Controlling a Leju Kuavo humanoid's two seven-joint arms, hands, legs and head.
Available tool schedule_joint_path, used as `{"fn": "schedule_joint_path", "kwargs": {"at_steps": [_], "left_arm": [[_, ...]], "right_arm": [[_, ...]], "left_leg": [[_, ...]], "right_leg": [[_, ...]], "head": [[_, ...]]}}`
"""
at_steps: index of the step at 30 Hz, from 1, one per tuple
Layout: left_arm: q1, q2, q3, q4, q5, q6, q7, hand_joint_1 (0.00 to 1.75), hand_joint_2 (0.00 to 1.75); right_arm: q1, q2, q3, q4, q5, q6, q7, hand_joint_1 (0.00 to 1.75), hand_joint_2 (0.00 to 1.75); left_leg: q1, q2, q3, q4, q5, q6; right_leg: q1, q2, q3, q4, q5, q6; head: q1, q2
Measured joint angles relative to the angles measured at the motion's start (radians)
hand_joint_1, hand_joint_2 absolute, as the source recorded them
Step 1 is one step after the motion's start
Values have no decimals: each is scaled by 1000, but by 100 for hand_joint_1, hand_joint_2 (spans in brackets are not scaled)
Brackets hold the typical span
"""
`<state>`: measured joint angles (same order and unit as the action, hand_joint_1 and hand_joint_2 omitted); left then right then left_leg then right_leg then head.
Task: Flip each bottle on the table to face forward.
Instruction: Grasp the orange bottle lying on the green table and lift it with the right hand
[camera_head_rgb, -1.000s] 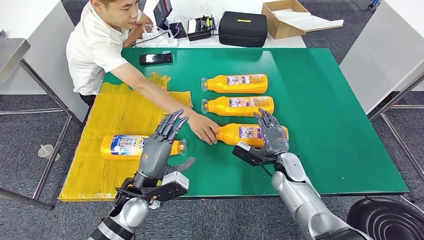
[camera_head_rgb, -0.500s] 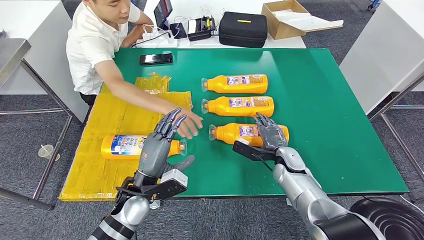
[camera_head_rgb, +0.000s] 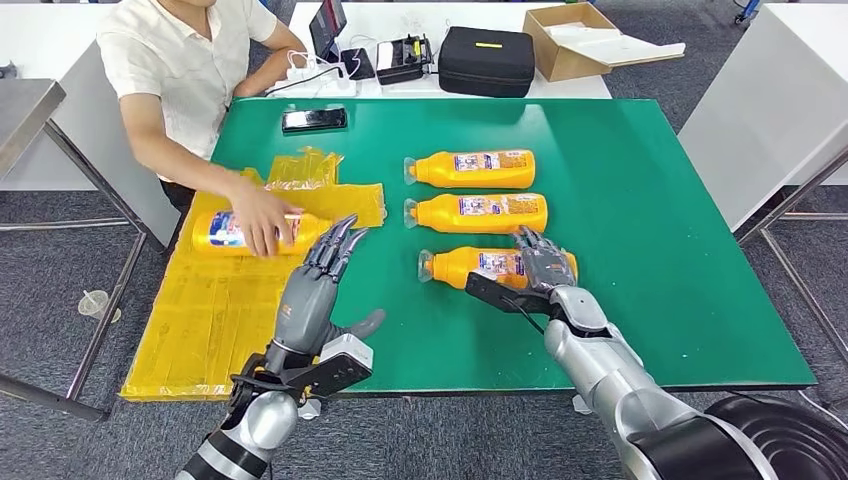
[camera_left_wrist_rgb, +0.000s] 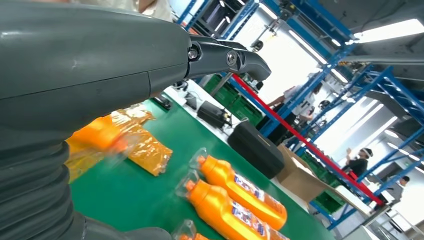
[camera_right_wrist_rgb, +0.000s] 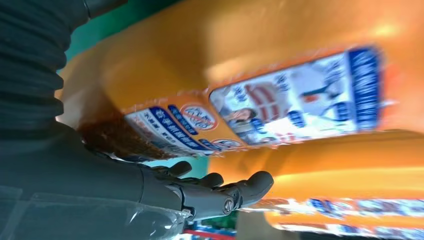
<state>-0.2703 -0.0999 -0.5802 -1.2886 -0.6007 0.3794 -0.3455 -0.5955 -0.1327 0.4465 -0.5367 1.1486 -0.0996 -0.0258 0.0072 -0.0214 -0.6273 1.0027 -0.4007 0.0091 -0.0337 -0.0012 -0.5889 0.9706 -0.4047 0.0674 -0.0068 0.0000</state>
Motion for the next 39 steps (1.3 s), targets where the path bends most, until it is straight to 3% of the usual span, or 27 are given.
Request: {"fn": "schedule_joint_path", "kwargs": {"at_steps": [2, 3, 7, 15, 22, 26, 29, 33, 39], "left_arm": [[7, 0, 7, 0, -6, 2, 7, 0, 175], [9, 0, 10, 0, -8, 3, 10, 0, 175], [21, 0, 22, 0, -19, 3, 22, 0, 175], [41, 2, 68, 0, 34, -30, 29, 0, 175], [36, 2, 114, 12, 174, -96, 8, 0, 175], [23, 1, 132, 31, 212, -107, 0, 0, 175], [12, -4, 150, 57, 282, -119, -8, 0, 175], [0, -26, 191, 103, 474, -199, -10, 0, 175], [-15, -81, 240, 203, 754, -336, -31, 0, 175]], "right_arm": [[0, -2, 11, -9, 12, 20, 46, 141, 175], [0, -3, 15, -13, 19, 32, 65, 173, 175], [8, -10, 32, -37, 25, 75, 96, 175, 175], [51, -64, 43, -133, -66, 160, 45, 175, 175], [93, -126, 37, -200, -286, 246, -118, 175, 175], [108, -145, 32, -222, -357, 259, -160, 175, 175], [119, -153, 18, -238, -478, 282, -237, 175, 175], [148, -141, -10, -271, -637, 309, -343, 175, 175], [203, -54, -29, -358, -794, 322, -422, 175, 175]], "left_leg": [[0, 0, 1, 0, 0, 1], [0, 0, 1, 0, 1, 1], [0, 0, 2, 0, 1, 1], [0, 0, 3, 0, 1, 1], [0, 0, 5, 0, 0, 1], [0, 1, 6, 0, 0, 1], [0, 1, 7, 0, 0, 1], [0, 4, 7, 0, 0, 0], [1, 5, 3, 0, 0, 0]], "right_leg": [[0, 0, 0, 0, 0, 0], [0, 0, 1, 0, 1, 1], [0, 0, 2, 0, 1, 1], [0, 0, 3, -1, 1, 1], [0, 0, 4, -1, 1, 1], [1, 1, 5, -1, 1, 1], [1, 2, 6, -1, 1, 1], [1, 3, 6, -1, 2, 0], [1, 4, 1, -1, 3, -2]], "head": [[0, 0], [0, 0], [0, 0], [0, 0], [0, 0], [0, 0], [0, 0], [0, 0], [0, 0]]}}
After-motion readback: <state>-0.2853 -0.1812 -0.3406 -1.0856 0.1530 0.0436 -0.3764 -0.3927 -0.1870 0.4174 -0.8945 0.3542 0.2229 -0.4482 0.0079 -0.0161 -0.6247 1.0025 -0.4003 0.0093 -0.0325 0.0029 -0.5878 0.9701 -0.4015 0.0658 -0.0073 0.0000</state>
